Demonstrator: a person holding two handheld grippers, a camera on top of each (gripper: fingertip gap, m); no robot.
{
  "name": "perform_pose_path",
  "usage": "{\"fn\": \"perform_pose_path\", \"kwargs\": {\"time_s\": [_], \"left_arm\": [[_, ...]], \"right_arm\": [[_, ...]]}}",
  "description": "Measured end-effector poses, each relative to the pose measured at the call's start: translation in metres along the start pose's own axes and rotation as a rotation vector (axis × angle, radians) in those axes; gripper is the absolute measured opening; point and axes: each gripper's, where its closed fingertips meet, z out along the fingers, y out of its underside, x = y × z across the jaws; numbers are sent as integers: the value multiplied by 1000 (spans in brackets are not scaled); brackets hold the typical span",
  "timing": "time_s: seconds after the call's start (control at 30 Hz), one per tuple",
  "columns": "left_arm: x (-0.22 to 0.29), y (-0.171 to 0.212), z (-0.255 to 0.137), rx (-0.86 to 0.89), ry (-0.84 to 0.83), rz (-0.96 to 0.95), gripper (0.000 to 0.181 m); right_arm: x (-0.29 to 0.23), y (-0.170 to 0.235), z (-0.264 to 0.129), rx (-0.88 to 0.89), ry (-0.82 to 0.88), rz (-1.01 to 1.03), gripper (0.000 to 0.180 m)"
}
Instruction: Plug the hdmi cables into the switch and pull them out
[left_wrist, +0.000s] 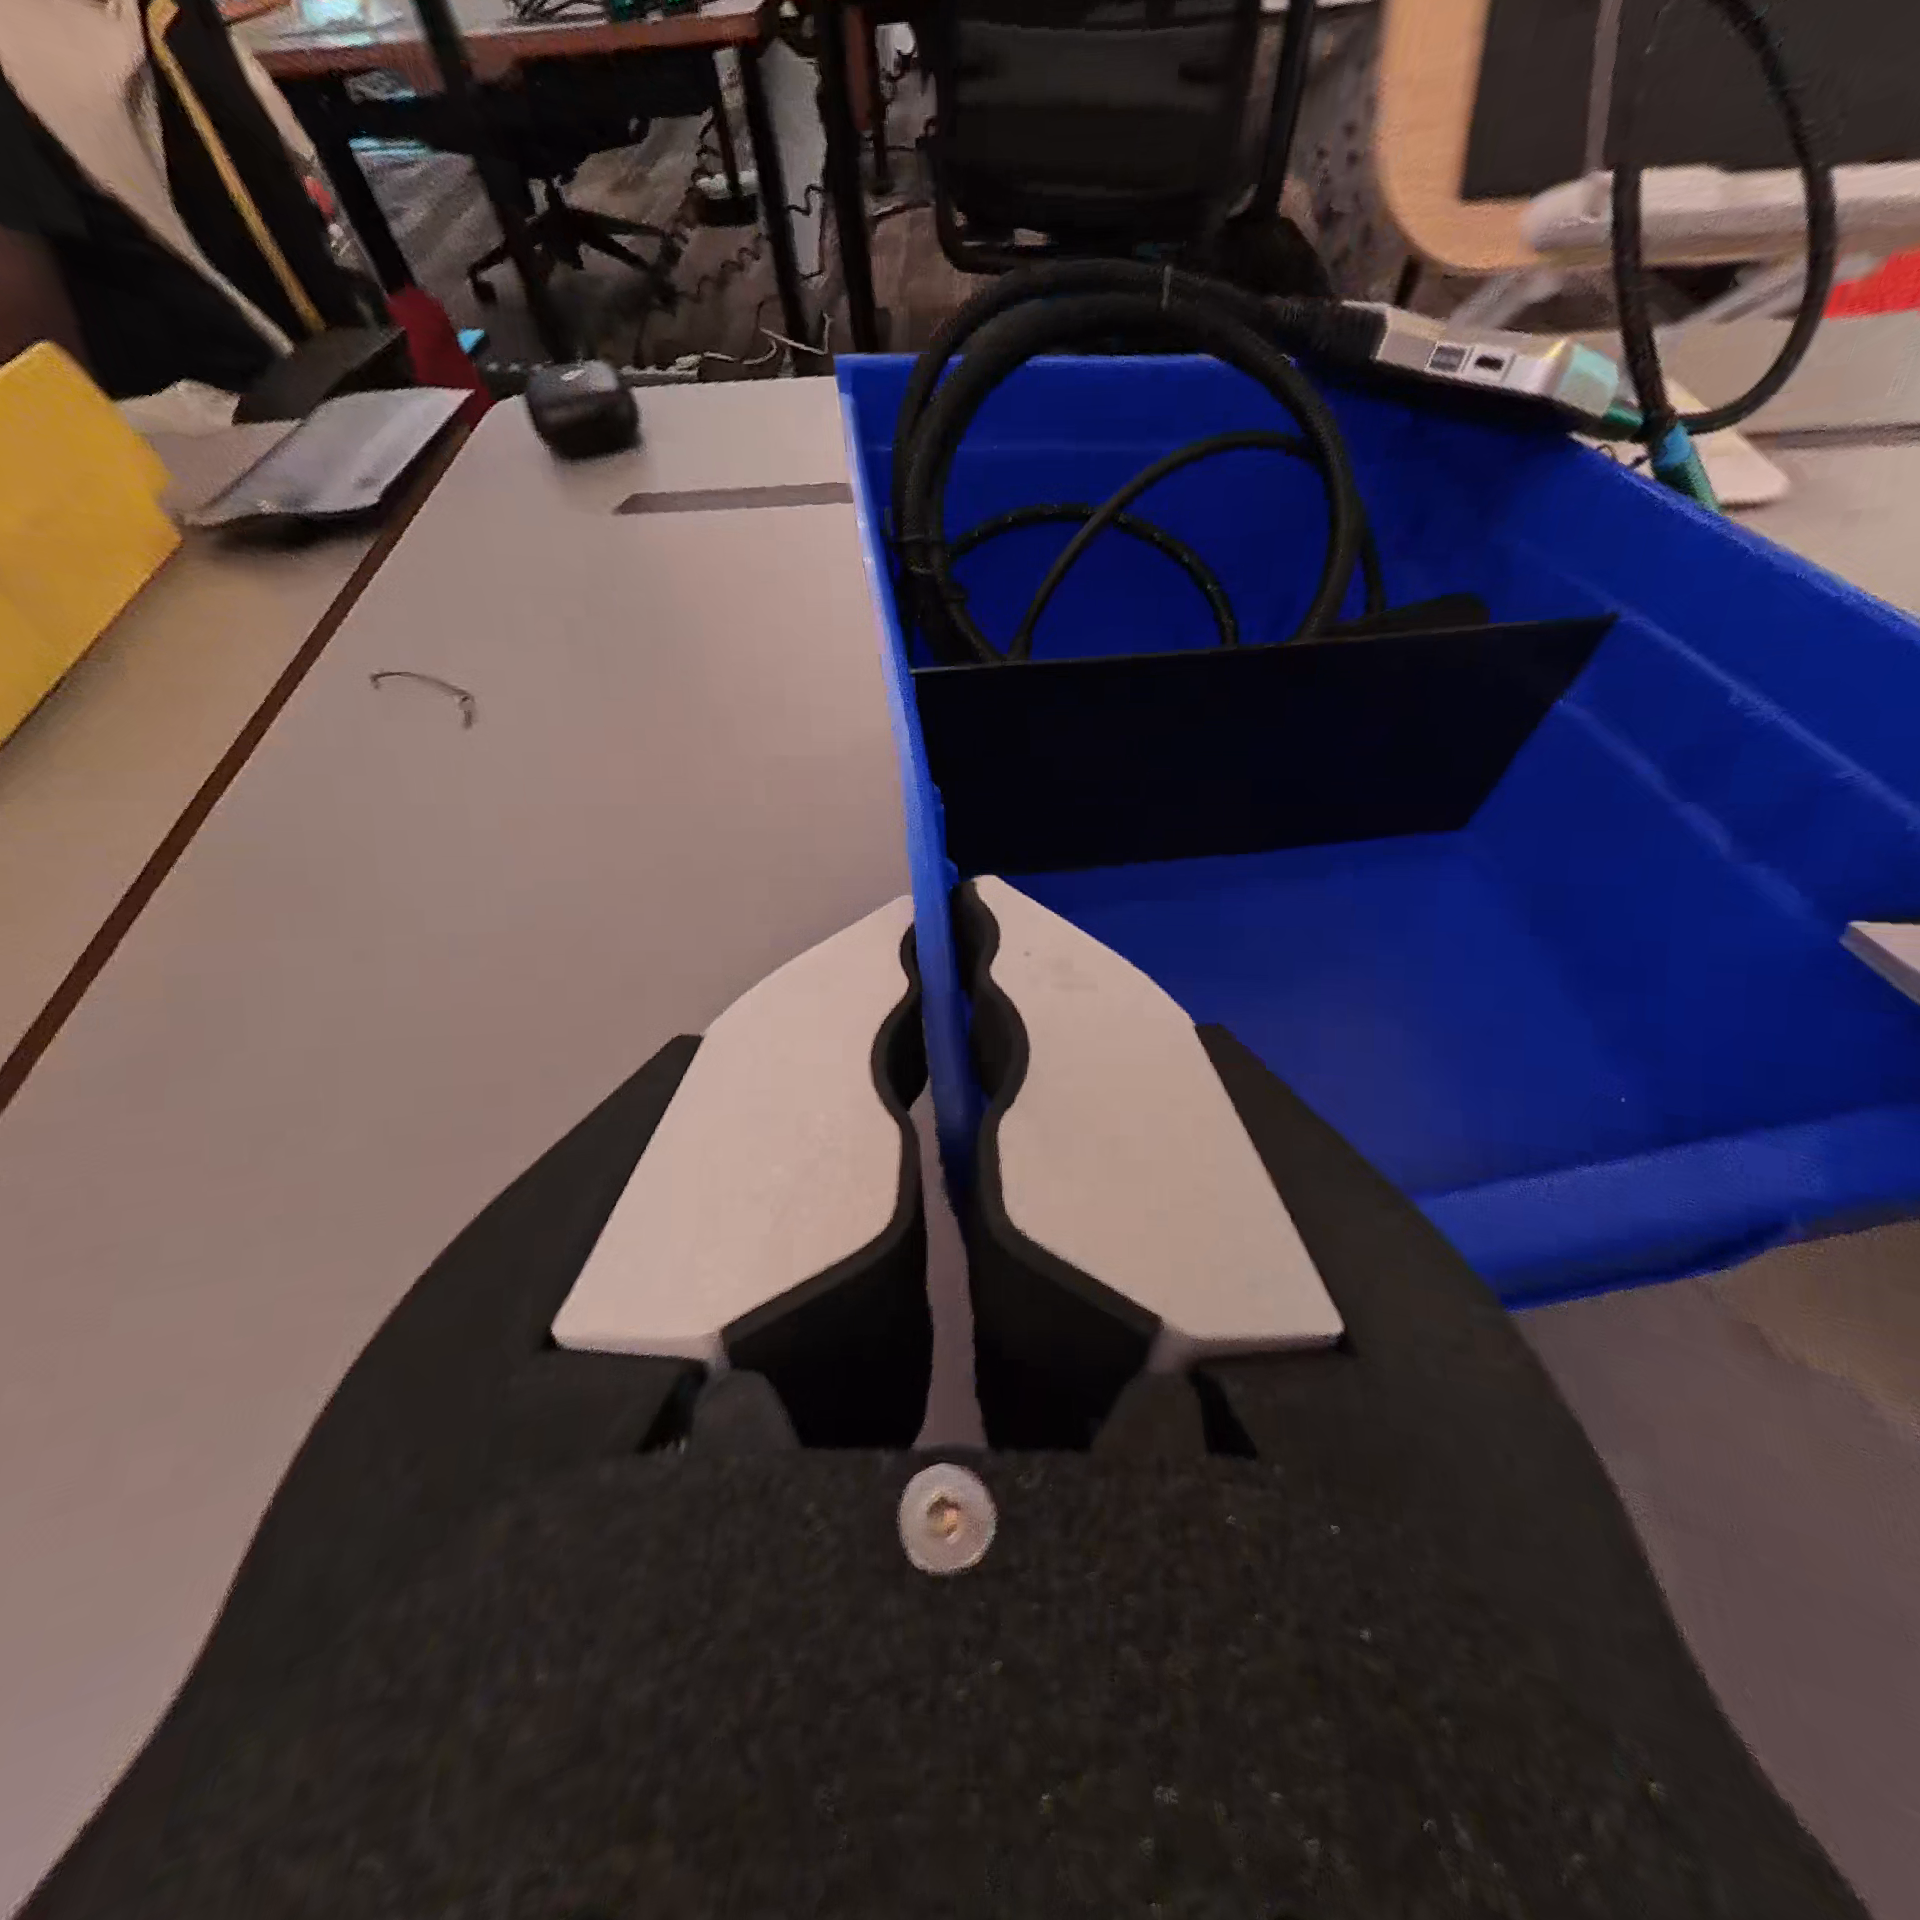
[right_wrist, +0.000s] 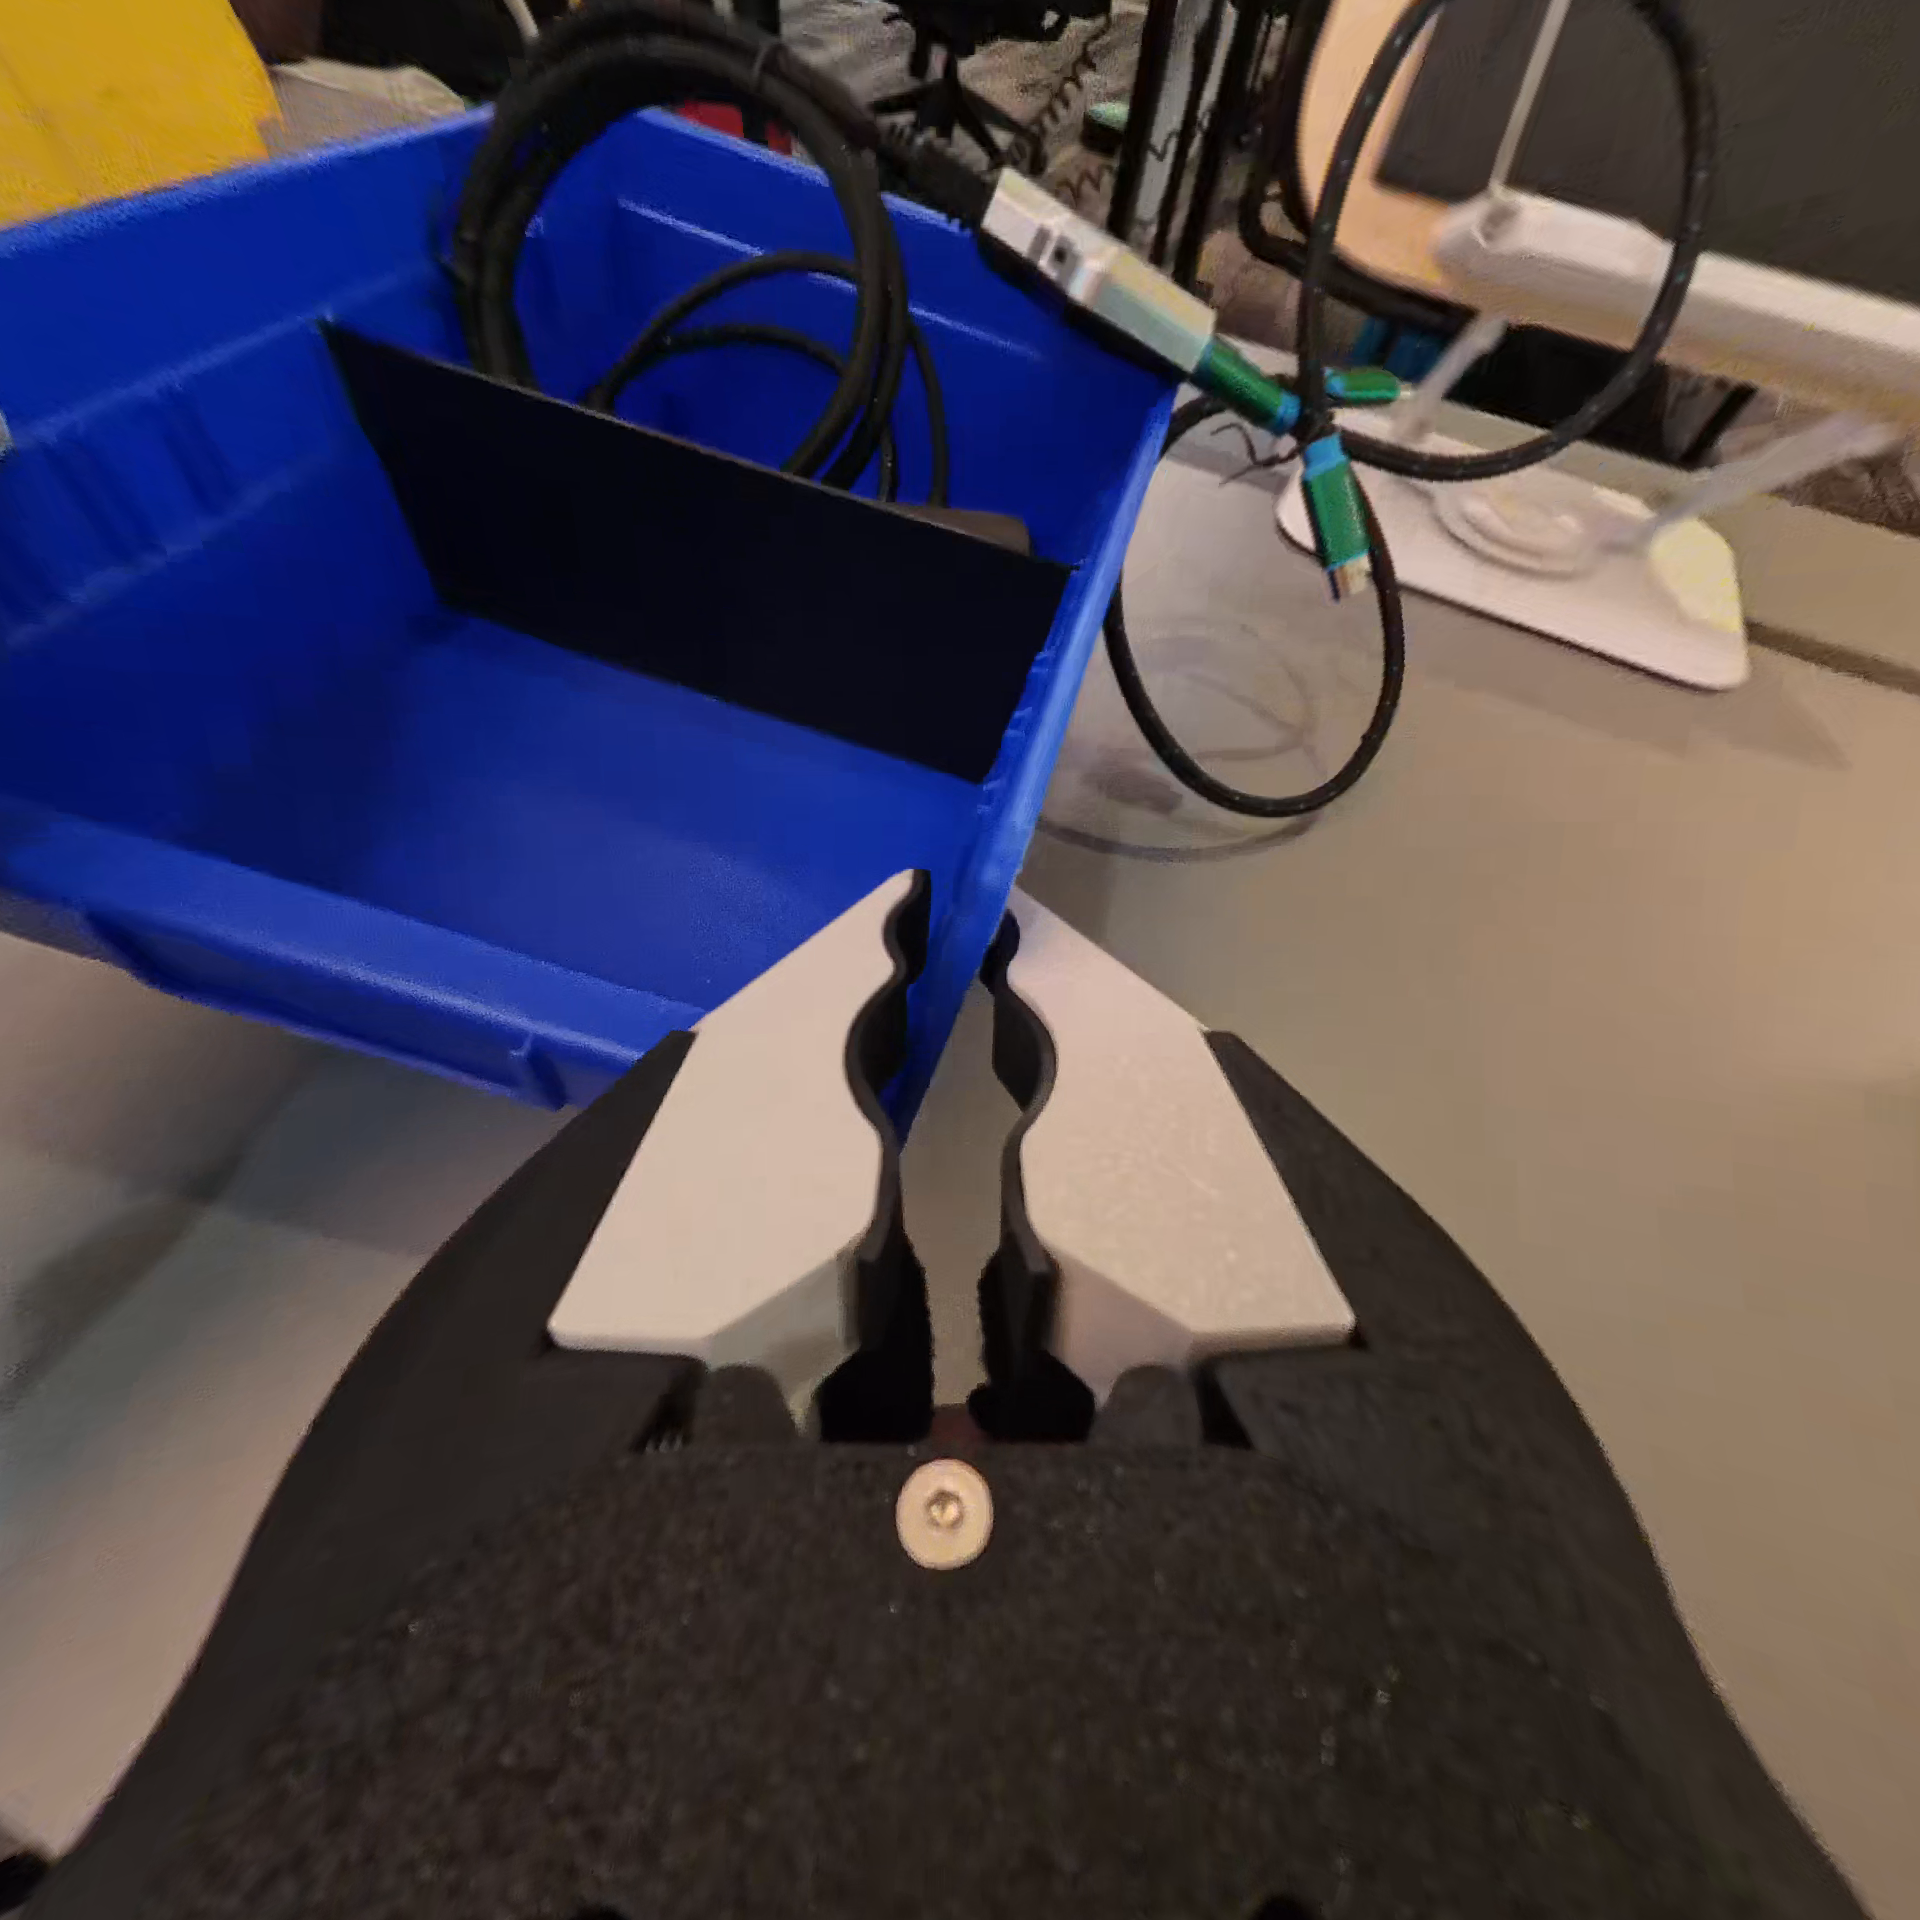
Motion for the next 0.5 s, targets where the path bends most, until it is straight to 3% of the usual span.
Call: {"fn": "perform_pose_path", "kwargs": {"time_s": [0.2, 0.33, 0.5], "left_arm": [[-61, 7, 53, -15, 12, -51, 3], [-84, 12, 80, -47, 46, -63, 3], [-85, 12, 81, -101, 79, -78, 4]], "right_arm": [[-37, -23, 61, -9, 28, -27, 7], [-59, -16, 86, -51, 8, -20, 10], [-64, -13, 84, -8, -154, 27, 19]]}}
